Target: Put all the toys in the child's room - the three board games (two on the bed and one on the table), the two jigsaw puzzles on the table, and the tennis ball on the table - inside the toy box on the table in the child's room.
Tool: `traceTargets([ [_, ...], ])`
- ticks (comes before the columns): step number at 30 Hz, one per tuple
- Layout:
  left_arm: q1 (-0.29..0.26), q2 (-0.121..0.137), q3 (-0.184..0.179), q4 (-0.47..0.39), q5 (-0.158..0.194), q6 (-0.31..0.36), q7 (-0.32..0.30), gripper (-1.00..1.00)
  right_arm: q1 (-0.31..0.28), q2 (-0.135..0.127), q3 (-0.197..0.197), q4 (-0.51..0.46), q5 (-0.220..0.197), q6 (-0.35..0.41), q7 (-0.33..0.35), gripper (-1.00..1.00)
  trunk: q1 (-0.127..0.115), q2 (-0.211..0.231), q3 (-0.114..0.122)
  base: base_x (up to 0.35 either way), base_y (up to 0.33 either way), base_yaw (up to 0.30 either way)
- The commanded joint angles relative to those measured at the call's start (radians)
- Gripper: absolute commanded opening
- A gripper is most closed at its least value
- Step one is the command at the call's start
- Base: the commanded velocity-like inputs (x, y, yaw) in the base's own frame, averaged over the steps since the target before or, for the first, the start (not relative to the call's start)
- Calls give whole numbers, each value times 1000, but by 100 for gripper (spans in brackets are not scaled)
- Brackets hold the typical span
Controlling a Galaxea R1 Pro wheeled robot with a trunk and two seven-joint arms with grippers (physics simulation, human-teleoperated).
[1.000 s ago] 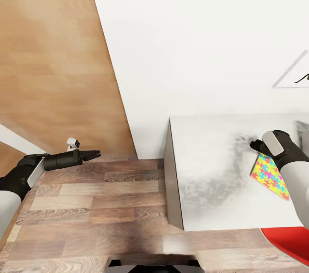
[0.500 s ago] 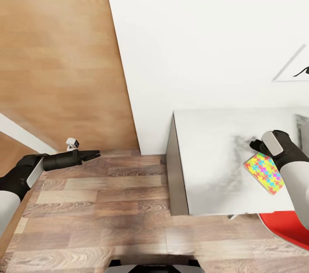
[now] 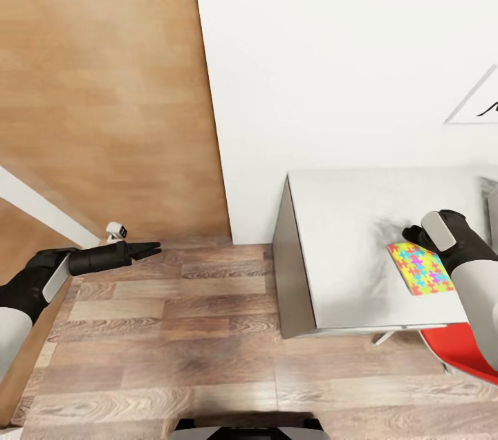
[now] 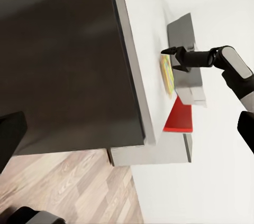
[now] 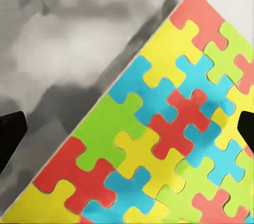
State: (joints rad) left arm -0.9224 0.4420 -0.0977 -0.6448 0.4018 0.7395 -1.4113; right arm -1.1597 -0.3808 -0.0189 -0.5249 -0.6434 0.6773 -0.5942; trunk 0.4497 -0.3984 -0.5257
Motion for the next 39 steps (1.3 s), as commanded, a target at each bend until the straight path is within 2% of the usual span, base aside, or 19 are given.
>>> traceTargets([
  [1,-1,1,-6,1,7,10,-2,100,0,0,-3,-1,-30,-3,-8,100,0,-2,-2,-153,171,0],
  [19,-1,0,-7,1,7,10,-2,100,0,2,-1,-1,-30,-3,-7,100,0,-2,-2,-50,127,0],
  [39,-1,1,-6,1,6,11,-2,100,0,2,-1,-1,-32,-3,-7,100,0,-2,-2,-147,61,0],
])
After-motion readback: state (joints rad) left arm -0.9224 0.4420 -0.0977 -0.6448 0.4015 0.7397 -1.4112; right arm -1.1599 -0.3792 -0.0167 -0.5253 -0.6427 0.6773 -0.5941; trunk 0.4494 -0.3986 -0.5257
